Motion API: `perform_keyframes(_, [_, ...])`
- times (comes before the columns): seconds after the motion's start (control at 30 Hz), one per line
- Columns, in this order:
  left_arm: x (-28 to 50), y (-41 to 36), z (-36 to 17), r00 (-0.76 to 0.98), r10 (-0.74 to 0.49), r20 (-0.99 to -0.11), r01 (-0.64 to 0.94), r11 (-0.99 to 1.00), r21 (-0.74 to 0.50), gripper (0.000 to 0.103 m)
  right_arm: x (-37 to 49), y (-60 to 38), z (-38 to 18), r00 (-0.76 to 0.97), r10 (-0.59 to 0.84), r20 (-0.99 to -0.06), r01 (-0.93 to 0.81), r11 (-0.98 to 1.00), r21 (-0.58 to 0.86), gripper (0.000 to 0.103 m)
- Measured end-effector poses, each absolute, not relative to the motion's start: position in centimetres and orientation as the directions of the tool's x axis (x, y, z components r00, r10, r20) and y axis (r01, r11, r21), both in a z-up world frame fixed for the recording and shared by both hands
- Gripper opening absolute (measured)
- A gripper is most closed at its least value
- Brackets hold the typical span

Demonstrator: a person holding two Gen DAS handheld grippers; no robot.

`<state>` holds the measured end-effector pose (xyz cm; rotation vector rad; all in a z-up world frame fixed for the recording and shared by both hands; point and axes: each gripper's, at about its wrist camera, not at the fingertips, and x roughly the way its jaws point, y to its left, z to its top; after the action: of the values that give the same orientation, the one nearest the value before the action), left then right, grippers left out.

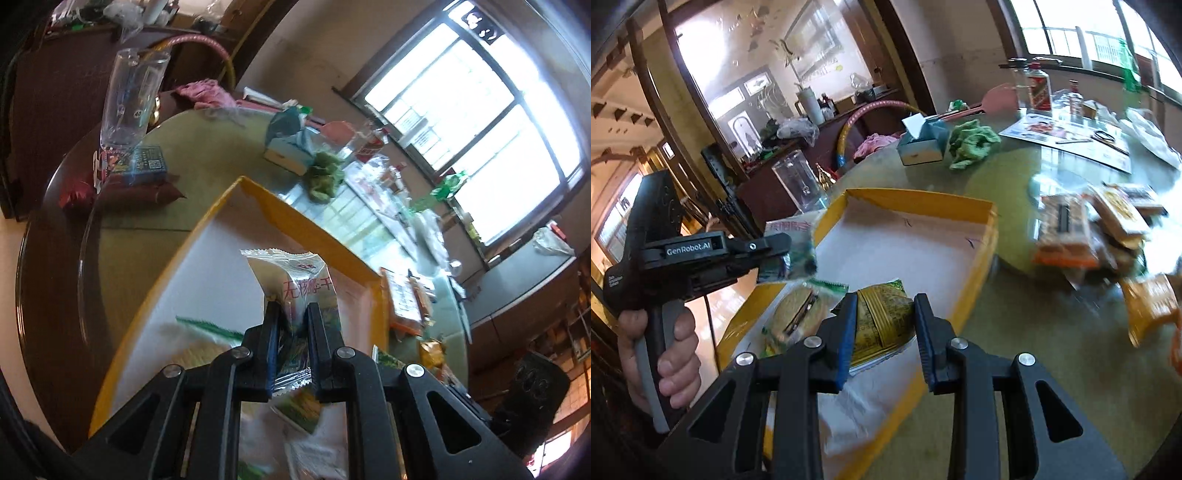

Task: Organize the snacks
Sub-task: 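Grasp the white snack pack with the left gripper while the right carries its bag to the tray, then release both packs into the yellow tray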

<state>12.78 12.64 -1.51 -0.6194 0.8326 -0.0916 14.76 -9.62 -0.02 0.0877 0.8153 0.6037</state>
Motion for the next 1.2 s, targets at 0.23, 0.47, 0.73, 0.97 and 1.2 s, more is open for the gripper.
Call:
perform_keyframes(0.23, [15.7,13.7,-3.6,0.611,-0.299,-0.733,-0.215,0.829,-0.516,0.012,17.5,-6.0,-2.4,0.518,0.411,-0.750,-0.435,0.882,0.183,0.032])
perform_keyframes(0.47, [16.9,13.5,-5.2,0.526,-0.252,-0.812,-0.263,0.860,-0.437,0.014,18.0,-5.0,-4.2,0.502,0.342,-0.795,-0.419,0.900,0.122,0.035])
perform_keyframes(0.73, [12.6,11.6,-0.8,0.652,-0.149,-0.744,-0.241,0.889,-0.390,0.077,15.8,-7.8,-2.4,0.536,0.437,-0.722,-0.433,0.877,0.209,0.067])
perform_keyframes(0.97, [6.7,6.0,1.5,0.730,-0.228,-0.645,-0.112,0.890,-0.442,0.079,11.2,-14.4,-0.9,0.571,0.511,-0.642,-0.425,0.854,0.302,0.071])
perform_keyframes(1.2, [5.4,-1.0,0.8,0.681,-0.344,-0.646,0.019,0.891,-0.454,0.079,8.3,-22.6,-1.6,0.565,0.578,-0.589,-0.418,0.816,0.400,0.071])
